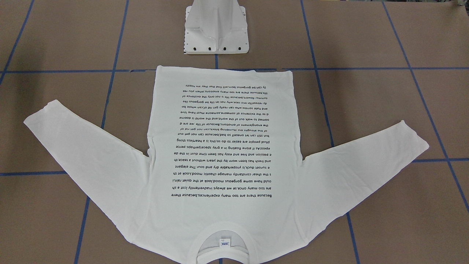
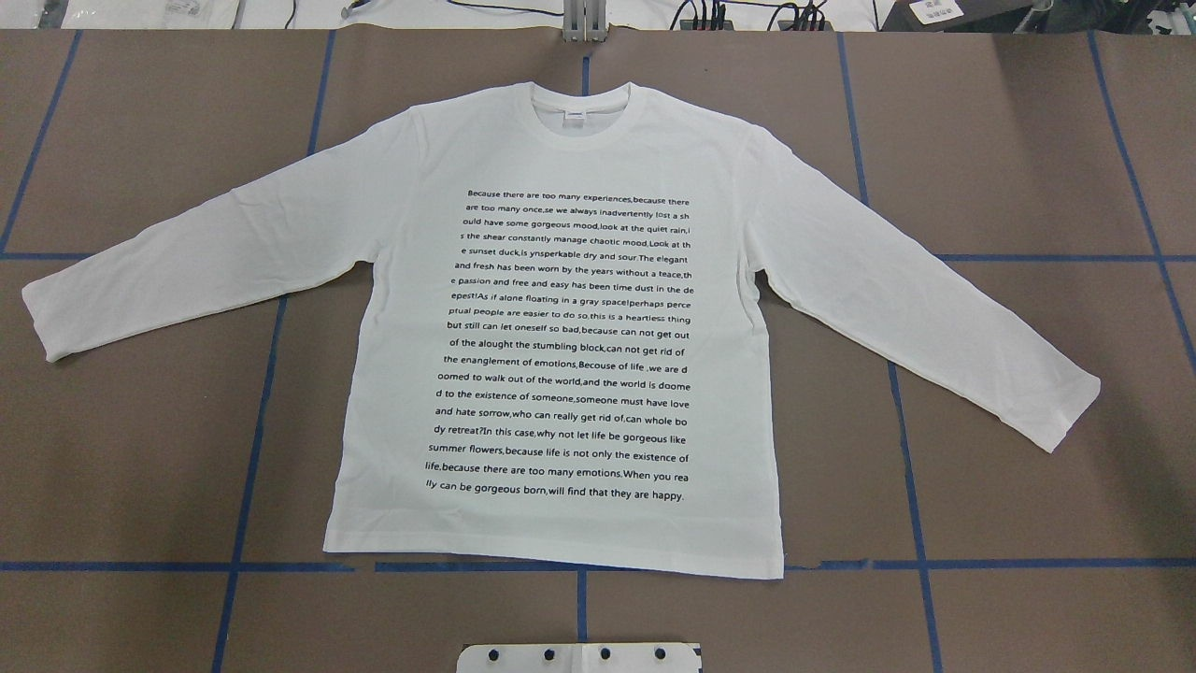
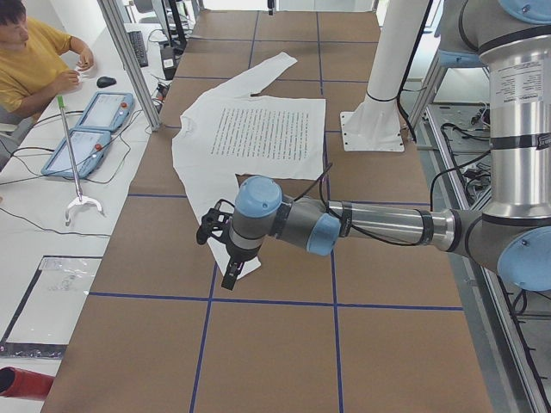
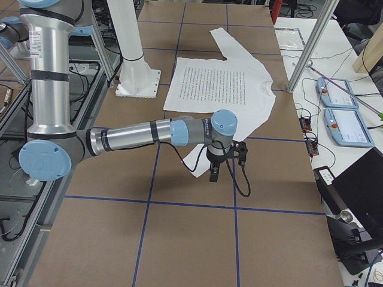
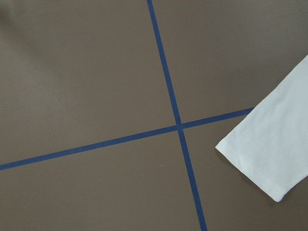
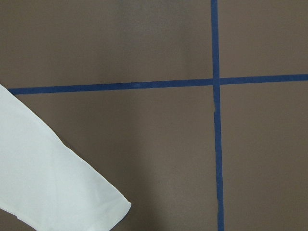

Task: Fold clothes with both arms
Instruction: 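Move the right gripper in toward the sleeve nearest it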

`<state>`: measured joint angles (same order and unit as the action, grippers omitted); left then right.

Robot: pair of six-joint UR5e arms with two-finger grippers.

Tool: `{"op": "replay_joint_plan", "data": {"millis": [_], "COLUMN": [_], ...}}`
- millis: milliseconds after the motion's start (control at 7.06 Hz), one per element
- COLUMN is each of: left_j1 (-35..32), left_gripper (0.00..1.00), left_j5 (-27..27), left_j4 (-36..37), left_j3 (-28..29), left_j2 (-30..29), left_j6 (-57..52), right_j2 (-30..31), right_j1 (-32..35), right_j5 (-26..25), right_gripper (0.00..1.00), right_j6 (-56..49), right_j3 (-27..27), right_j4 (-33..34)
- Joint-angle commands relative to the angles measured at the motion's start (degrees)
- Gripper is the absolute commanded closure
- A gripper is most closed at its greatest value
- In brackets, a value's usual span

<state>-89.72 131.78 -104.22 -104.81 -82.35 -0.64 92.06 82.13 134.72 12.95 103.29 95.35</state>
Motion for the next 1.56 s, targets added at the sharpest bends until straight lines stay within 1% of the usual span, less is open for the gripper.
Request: {"op": "replay_joint_plan", "data": {"millis": [0,425,567,709,850,1134,1276,1417], "left_j1": [1.2,1.7,3.7,4.3,4.3,4.3,4.3,4.3], "left_gripper": [0.01,0.01,0.0,0.0,0.0,0.0,0.0,0.0], "left_j5": [0.1,0.1,0.6,4.1,6.0,6.6,7.8,7.9], "left_j4": [0.1,-0.5,-0.6,-1.0,-1.6,-1.7,-1.9,-1.9], "left_j3": [-3.0,-2.2,-2.2,-2.2,-2.2,-2.3,-2.5,-2.8], "left_j2": [1.3,2.4,2.3,2.3,2.3,2.4,2.4,2.4], "left_j6": [-0.7,-0.7,-0.5,0.0,-0.1,-0.1,-0.1,-0.1], "right_j2": [0.0,0.8,0.9,1.3,1.4,1.9,1.9,2.1], "right_j1": [-0.1,-0.7,-4.2,-7.3,-9.9,-12.1,-13.0,-15.5], "right_j5": [1.4,3.3,2.8,2.7,2.8,3.1,3.4,3.4], "right_gripper": [0.0,0.0,0.0,0.0,0.0,0.0,0.0,0.0], "right_j6": [0.1,0.3,0.7,0.7,0.8,3.7,7.8,13.8], "right_j3": [-0.4,-0.8,-0.8,-3.5,-6.1,-10.7,-10.8,-10.3], "right_j4": [0.0,-0.6,-4.7,-8.4,-13.6,-19.0,-20.6,-25.7]}}
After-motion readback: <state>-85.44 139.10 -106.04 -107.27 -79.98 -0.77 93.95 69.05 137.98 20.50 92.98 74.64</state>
